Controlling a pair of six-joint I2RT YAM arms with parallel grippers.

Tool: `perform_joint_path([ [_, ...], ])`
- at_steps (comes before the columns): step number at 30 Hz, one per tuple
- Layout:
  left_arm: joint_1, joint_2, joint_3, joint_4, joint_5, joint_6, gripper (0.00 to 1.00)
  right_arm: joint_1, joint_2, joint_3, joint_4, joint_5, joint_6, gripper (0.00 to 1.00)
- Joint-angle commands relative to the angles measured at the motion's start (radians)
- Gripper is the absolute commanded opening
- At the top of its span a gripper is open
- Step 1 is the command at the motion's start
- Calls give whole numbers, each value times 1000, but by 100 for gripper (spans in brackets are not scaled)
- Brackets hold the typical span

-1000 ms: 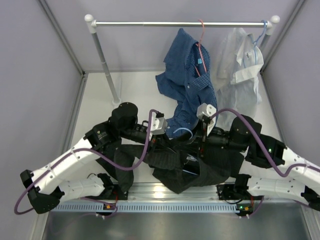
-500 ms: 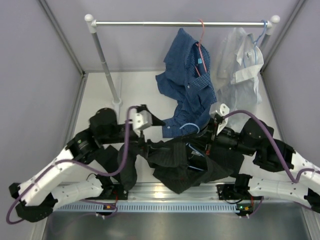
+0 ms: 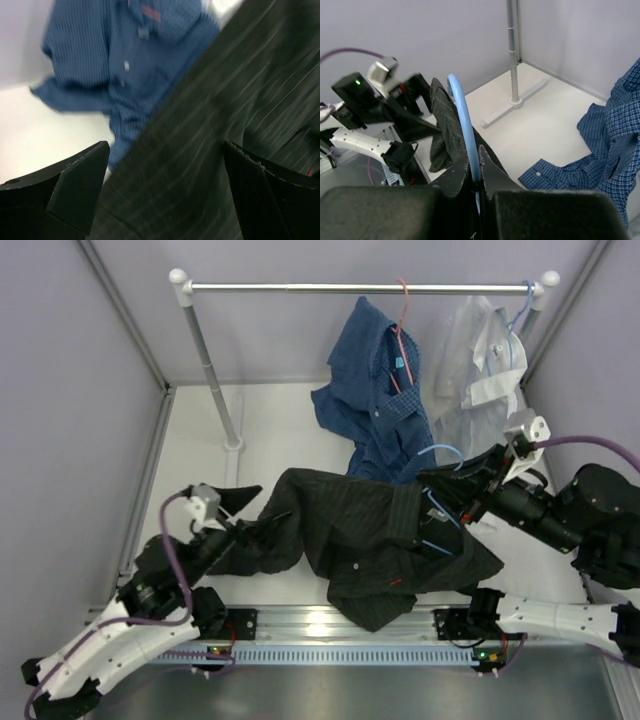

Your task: Place the shirt on the hanger

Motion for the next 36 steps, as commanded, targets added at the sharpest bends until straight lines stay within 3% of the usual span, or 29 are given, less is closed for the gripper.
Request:
perform_joint_path([
  [1, 2, 22, -86, 158, 41, -92, 98, 13, 39, 78, -47, 37, -19, 0],
  [3, 2, 17, -118, 209, 54, -108, 98, 13, 48, 85, -57, 42, -20, 0],
  [5, 2, 34, -152, 266, 28, -110, 91, 13, 51, 88, -57, 31, -19, 0],
  [6, 2, 48, -151, 269, 0, -110, 70, 13, 51, 90, -57, 25, -16, 0],
  [9, 2, 123, -136, 247, -119, -96, 29, 13, 49, 90, -55, 17, -14, 0],
  [10, 2, 157, -126, 232, -161, -96, 0, 13, 48, 88, -55, 25, -16, 0],
  [14, 2, 200, -131, 192, -487, -142, 0, 13, 34, 72, -57, 78, -22, 0],
  [17, 3, 224, -137, 145, -618, -200, 0, 13, 14, 56, -57, 101, -17, 0],
  [18, 3, 241, -131, 113, -734, -237, 0, 13, 6, 53, -57, 114, -14, 0],
  [21, 26, 276, -112, 13, -814, -309, 0, 13, -29, 39, -57, 148, -4, 0],
  [27, 66, 381, -79, 22, -727, -316, 0, 13, -78, 30, -55, 161, 4, 0],
  [36, 66, 265, -83, 296, -194, -80, 0, 13, -12, 19, -48, 131, -10, 0],
])
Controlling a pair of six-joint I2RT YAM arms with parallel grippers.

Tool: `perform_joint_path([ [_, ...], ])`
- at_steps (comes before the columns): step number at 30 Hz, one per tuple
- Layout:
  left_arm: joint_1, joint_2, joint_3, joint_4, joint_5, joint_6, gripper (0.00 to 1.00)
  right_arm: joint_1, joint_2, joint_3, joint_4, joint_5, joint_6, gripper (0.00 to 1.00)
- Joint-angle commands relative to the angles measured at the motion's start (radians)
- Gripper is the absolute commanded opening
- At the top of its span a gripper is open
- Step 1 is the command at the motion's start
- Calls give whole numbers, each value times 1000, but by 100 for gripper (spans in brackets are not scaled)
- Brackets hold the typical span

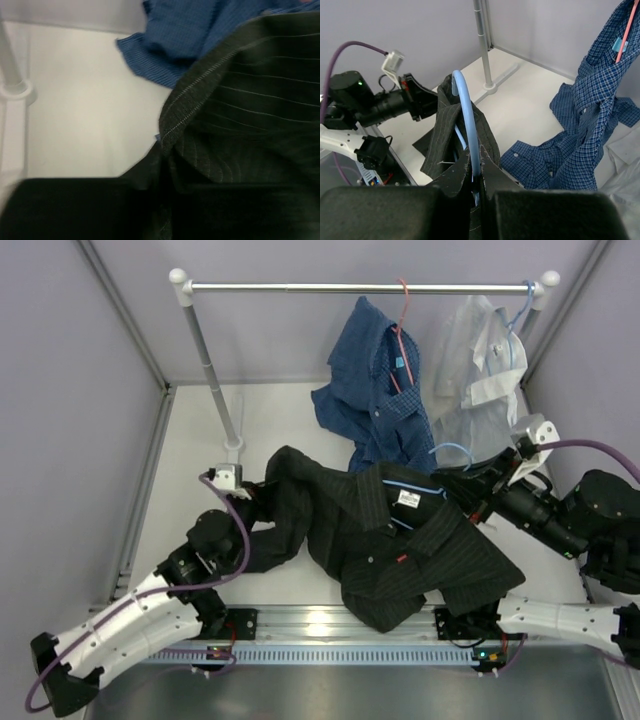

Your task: Place the shirt on the hanger

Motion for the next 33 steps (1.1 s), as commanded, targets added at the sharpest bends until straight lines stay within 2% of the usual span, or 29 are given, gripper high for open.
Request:
perform_joint_path([
  [1, 6, -75, 42, 165, 252, 134, 23, 13, 36, 5, 60, -2, -4, 0],
  [3, 6, -83, 86, 122, 311, 190, 49, 13, 40, -10, 72, -7, -4, 0],
  [4, 6, -75, 146, 60, 329, 238, 73, 13, 39, -21, 87, -13, -2, 0],
  [6, 6, -29, 226, -22, 384, 267, 89, 13, 33, -31, 100, -15, -1, 0],
  [7, 6, -11, 294, -86, 416, 304, 94, 13, 27, -45, 113, -10, -1, 0],
  [11, 4, 85, 431, -149, 586, 316, 92, 13, -1, -76, 129, 7, 4, 0],
  [12, 4, 109, 456, -157, 733, 323, 91, 13, -9, -81, 127, 4, 3, 0],
  [14, 4, 208, 513, -183, 879, 355, 88, 13, -15, -88, 126, -44, -5, 0],
  [15, 4, 242, 572, -230, 1014, 375, 88, 13, -18, -91, 127, -67, -11, 0],
  [17, 4, 366, 673, -309, 1149, 471, 88, 13, -24, -94, 126, -122, -16, 0],
  [18, 4, 404, 709, -406, 1311, 535, 88, 13, -29, -97, 126, -139, -17, 0],
  [20, 4, 502, 767, -482, 1442, 576, 84, 13, -36, -101, 117, -140, -20, 0],
  [22, 6, 537, 810, -513, 1524, 599, 76, 14, -44, -111, 115, -140, -27, 0],
  [24, 6, 564, 821, -513, 1518, 602, 70, 13, -50, -116, 115, -140, -28, 0],
  [31, 6, 664, 870, -515, 1601, 588, 28, 14, -49, -124, 113, -177, -31, 0],
  [33, 6, 681, 882, -516, 1636, 588, 27, 13, -40, -125, 113, -182, -33, 0],
])
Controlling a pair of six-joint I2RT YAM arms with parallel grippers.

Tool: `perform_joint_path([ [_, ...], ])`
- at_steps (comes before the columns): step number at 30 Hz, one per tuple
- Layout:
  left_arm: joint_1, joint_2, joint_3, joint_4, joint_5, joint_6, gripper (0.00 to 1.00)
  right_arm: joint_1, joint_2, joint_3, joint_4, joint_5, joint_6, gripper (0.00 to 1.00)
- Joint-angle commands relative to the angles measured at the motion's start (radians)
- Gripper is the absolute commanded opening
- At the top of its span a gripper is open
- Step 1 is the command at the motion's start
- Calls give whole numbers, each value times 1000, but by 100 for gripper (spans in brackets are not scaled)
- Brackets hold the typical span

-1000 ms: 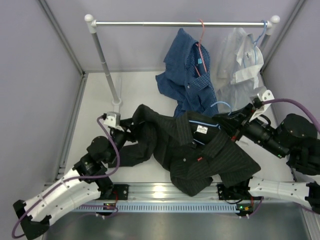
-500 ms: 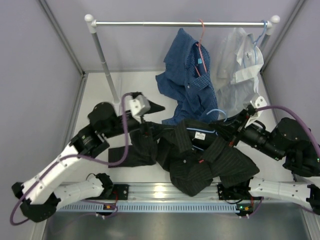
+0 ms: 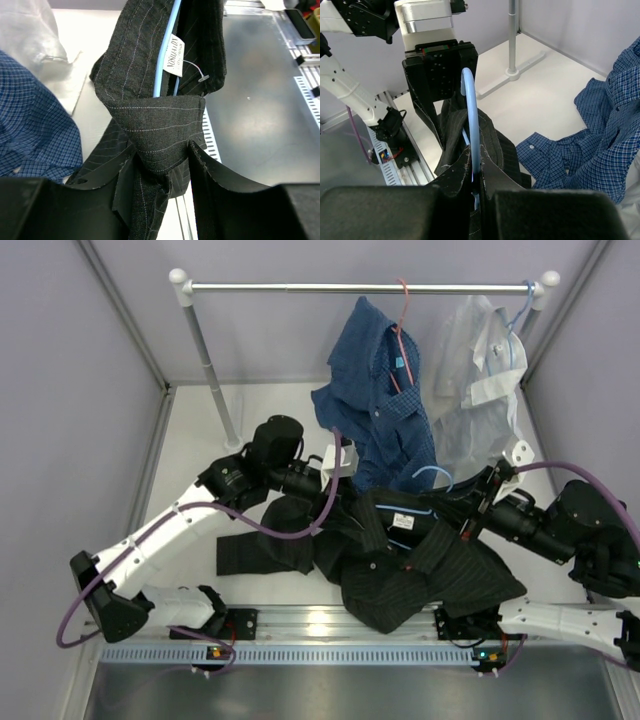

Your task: Place the shirt on the hanger

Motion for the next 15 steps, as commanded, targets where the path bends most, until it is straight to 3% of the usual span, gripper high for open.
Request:
perform_joint_path([
  [1, -7, 38, 61, 19, 148, 22, 27, 12, 12, 3, 78, -38, -4, 0],
  [15, -16, 46, 100, 17, 178, 24, 26, 12, 101, -41, 180, -103, -1, 0],
])
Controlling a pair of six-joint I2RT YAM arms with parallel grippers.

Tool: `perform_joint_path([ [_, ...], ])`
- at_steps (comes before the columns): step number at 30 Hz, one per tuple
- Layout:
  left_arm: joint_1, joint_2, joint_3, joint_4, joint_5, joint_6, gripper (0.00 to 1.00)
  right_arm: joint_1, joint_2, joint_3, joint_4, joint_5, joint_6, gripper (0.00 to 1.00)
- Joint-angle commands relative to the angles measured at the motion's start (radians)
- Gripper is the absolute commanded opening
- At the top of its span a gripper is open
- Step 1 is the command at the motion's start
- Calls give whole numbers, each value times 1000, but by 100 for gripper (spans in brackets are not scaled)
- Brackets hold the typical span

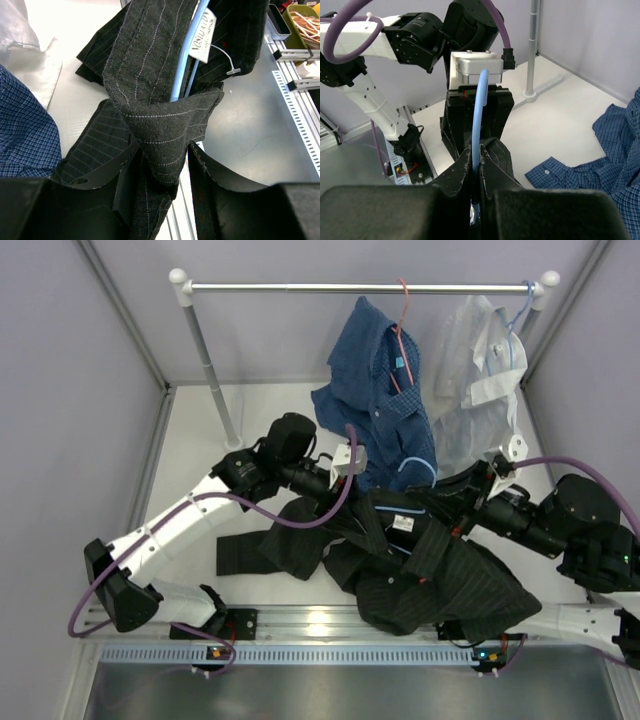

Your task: Place the shirt on the hanger

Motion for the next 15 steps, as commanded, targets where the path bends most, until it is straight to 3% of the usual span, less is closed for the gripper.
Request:
perform_joint_path([
  [1, -23, -51, 59, 71, 88, 23, 24, 12, 68, -43, 81, -34, 0, 0],
  [7, -23, -100, 48, 71, 28, 35, 15, 12, 85, -72, 112, -37, 6, 0],
  [8, -23, -108, 42, 73, -7, 35, 24, 12, 86, -76, 112, -34, 8, 0],
  [10, -23, -128, 30, 73, -44, 40, 57, 12, 76, -89, 118, -17, 8, 0],
  [13, -23, -146, 4, 73, -90, 60, 67, 12, 51, -108, 133, -9, 11, 0],
  [15, -23, -148, -10, 71, -127, 64, 67, 12, 36, -113, 136, -9, 11, 0],
])
